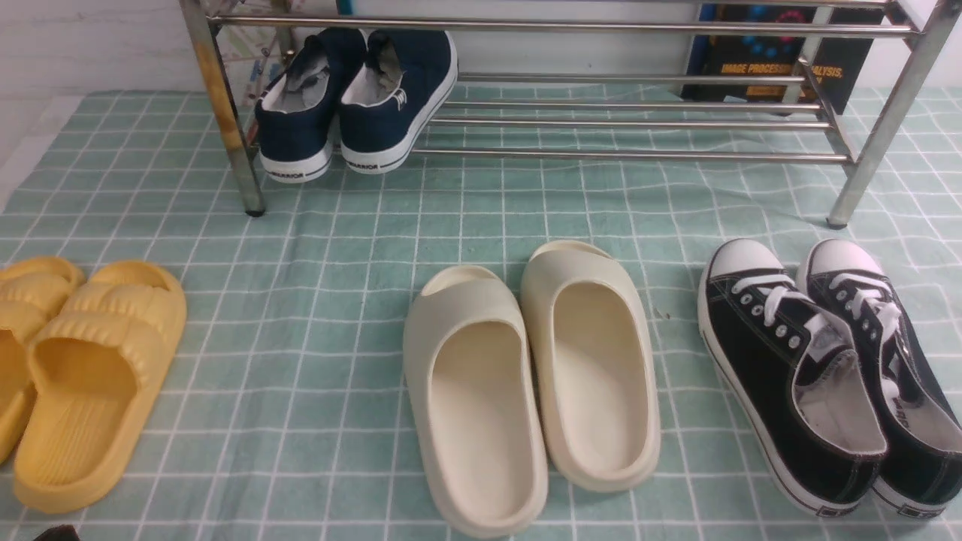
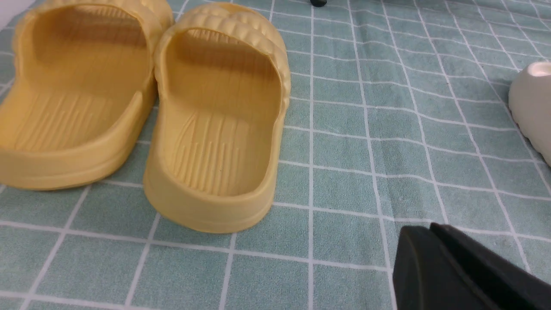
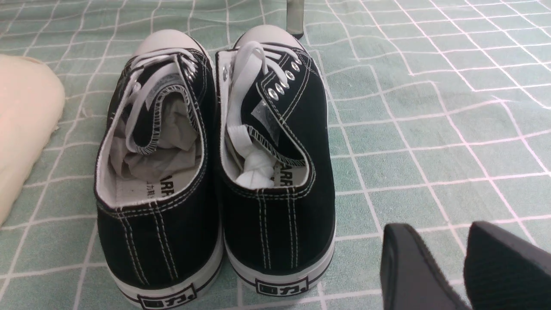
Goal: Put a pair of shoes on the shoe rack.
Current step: Use the right arm to grab the shoe closest to it, then use the right arm to put a shoe into the shoe rack
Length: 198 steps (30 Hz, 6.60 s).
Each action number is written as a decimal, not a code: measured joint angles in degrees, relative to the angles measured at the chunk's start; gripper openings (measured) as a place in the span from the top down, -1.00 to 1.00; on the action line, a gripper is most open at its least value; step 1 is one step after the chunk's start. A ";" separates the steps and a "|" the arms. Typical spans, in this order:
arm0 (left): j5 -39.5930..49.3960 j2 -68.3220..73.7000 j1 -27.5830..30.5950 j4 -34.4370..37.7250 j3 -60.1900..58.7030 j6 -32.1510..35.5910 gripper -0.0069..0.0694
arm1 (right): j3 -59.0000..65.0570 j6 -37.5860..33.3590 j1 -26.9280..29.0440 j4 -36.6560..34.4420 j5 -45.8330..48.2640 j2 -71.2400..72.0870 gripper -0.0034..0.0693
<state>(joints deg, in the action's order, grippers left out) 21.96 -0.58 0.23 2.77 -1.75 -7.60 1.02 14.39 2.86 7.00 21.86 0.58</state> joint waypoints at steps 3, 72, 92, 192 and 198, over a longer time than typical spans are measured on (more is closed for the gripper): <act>0.00 0.00 0.00 0.00 0.00 0.00 0.70 | 0.00 1.21 0.00 -1.83 0.00 0.00 0.25; 0.03 0.00 0.00 -0.22 0.00 -0.02 0.56 | -60.21 -26.96 -19.37 -10.95 43.10 -72.90 0.15; 0.03 0.00 0.00 -0.22 0.00 -0.02 0.53 | -60.64 -7.55 -27.45 -4.63 32.16 -97.52 0.16; 0.03 0.00 0.00 -0.22 0.00 -0.02 0.31 | -115.72 -19.17 -16.63 -2.90 49.38 -122.05 0.92; 0.03 0.00 0.00 -0.22 0.00 -0.02 0.30 | -115.51 -17.02 -16.63 -0.84 42.06 -124.01 0.92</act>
<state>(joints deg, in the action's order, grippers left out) 21.99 -0.58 0.23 2.55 -1.75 -7.63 -114.49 -2.64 -13.77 6.16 63.91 -123.44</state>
